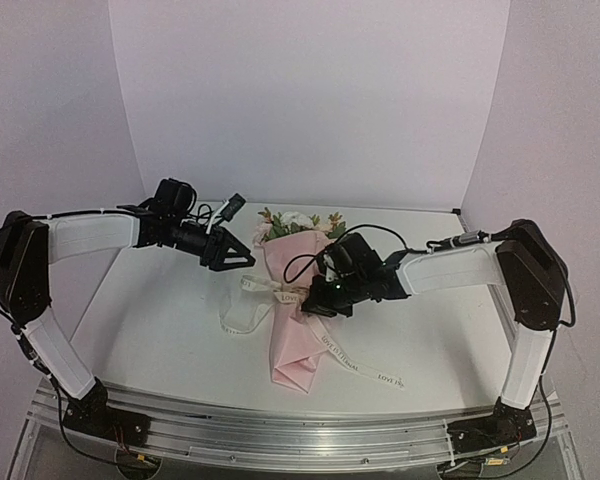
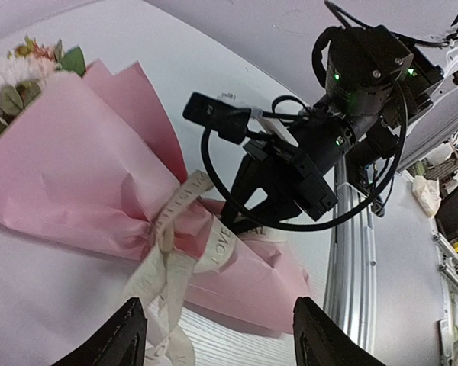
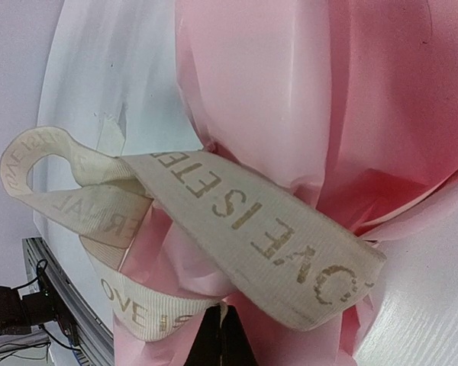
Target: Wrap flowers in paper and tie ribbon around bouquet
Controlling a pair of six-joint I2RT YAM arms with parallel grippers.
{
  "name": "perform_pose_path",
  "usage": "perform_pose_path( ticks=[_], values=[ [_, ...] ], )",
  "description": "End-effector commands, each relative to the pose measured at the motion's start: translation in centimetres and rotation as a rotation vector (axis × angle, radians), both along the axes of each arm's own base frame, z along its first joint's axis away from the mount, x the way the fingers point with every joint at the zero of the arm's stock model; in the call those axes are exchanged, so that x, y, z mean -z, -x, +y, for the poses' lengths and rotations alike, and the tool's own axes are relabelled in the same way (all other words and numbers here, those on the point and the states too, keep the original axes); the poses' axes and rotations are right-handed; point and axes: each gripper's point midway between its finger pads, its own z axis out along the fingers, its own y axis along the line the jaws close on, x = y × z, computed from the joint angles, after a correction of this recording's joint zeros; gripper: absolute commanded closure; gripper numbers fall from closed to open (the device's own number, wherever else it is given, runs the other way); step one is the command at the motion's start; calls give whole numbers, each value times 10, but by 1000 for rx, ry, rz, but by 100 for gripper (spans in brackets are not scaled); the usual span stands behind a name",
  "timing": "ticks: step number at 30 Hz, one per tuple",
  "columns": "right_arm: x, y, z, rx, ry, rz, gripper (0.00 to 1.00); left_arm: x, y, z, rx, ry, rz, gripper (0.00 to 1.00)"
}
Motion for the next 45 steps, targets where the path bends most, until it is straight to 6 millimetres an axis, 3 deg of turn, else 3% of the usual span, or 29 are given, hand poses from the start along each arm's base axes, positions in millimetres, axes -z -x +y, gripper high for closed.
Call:
perform_pose_path(
  ticks=[1, 3, 7, 9, 16, 20, 24, 30, 35, 39, 45],
  values=[
    [-35, -12, 5, 26, -60, -57, 100, -78, -32, -19, 85, 148, -405, 34],
    [-35, -13, 4, 39, -67, -45, 100, -60, -33, -39, 150, 133, -367, 36],
    [-37, -17, 2, 64, -80, -27, 100, 8, -35, -76, 243, -10, -330, 38],
    [-38, -20, -1, 84, -88, -20, 100, 32, -40, -89, 265, -56, -342, 39],
    [-43, -24, -5, 126, -109, -16, 100, 58, -47, -112, 319, -102, -439, 47],
    [-42, -25, -2, 126, -119, -11, 100, 75, -53, -112, 319, -155, -438, 51],
    [-38, -25, -1, 134, -119, 10, 100, 89, -43, -105, 360, -179, -441, 54],
    [-33, -23, -2, 147, -117, 31, 100, 98, -23, -97, 433, -180, -418, 53],
    [-30, -25, 0, 148, -116, 34, 100, 105, -45, -100, 355, -234, -435, 74],
    [-28, -24, -2, 164, -112, 43, 100, 99, -49, -102, 339, -241, -442, 98],
    [-29, -25, -3, 178, -117, 51, 100, 71, -46, -103, 306, -202, -415, 100]
  ],
)
